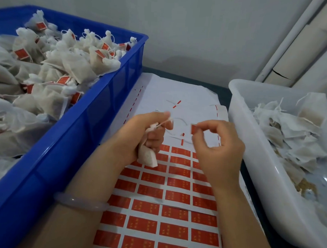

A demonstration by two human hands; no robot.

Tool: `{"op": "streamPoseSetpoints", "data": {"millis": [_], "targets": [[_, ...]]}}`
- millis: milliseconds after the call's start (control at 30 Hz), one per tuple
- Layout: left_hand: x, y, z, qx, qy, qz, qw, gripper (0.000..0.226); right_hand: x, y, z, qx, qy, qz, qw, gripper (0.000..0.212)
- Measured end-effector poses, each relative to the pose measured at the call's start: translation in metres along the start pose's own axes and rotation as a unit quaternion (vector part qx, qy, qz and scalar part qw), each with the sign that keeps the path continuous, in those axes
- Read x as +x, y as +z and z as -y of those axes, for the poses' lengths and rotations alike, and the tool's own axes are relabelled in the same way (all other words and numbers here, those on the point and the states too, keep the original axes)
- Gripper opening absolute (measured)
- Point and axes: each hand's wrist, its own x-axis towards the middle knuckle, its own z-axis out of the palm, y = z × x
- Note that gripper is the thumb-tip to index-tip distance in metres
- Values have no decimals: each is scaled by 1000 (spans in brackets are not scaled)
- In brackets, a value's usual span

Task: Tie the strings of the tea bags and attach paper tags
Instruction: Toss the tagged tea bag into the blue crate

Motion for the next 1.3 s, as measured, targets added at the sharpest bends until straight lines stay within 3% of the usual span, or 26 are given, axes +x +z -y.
{"op": "streamPoseSetpoints", "data": {"millis": [167,267,433,533,667,867,1033,1133,1300], "targets": [[3,2,2,25,-10,-43,999,39,2,-7,-11,124,220,-56,966,9],[4,8,4,81,20,-105,991,22,3,-4,-11,194,283,-56,938,6],[4,17,6,174,50,-116,977,24,-1,4,-9,233,311,-15,921,3],[4,18,5,203,81,-121,968,8,-2,5,-8,257,299,1,919,5],[4,15,4,170,124,-128,969,13,-2,4,-5,269,284,9,920,17],[1,15,2,169,145,-118,968,27,0,3,-6,323,322,-3,890,34],[2,16,3,154,125,-113,974,26,2,1,-8,370,321,-18,872,20],[2,16,4,158,123,-108,974,27,2,-3,-6,367,288,2,885,24],[1,17,6,189,136,-87,969,34,-4,1,-1,272,224,62,934,33]]}}
